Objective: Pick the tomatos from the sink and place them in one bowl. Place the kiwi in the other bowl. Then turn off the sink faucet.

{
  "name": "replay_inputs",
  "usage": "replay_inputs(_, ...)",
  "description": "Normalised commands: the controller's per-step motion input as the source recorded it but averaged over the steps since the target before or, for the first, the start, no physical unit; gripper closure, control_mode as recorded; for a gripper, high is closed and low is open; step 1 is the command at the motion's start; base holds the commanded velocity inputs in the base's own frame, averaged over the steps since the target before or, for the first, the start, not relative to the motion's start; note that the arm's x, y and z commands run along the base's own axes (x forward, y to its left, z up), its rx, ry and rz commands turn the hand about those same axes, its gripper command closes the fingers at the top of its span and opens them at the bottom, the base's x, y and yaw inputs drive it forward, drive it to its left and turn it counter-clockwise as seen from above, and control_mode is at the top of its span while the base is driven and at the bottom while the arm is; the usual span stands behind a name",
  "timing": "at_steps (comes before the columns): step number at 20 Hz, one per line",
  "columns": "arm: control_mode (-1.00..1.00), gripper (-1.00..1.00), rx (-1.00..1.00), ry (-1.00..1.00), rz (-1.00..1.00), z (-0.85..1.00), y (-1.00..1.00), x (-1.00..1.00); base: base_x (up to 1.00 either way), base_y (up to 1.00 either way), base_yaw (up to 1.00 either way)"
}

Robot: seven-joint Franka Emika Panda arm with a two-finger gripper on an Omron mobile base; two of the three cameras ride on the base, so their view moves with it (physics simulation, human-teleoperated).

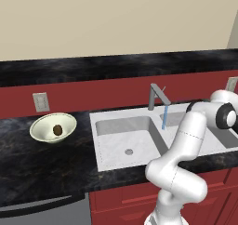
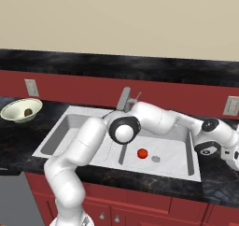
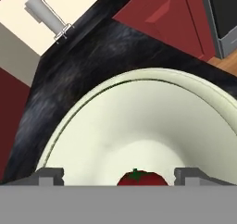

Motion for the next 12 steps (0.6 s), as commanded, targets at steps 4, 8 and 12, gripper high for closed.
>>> replay_inputs(4, -1.0, -1.0, 0.02, -0.07, 0.0, 0.15, 0.0, -0.11, 0.0, 0.0, 0.0)
replay_inputs(8, -1.0, -1.0, 0.0, -0.23, 0.05, 0.46, 0.15, -0.42, 0.0, 0.0, 0.0)
replay_inputs(12, -1.0, -1.0, 0.0, -0.23, 0.1, 0.26, 0.43, -0.58, 0.0, 0.0, 0.0)
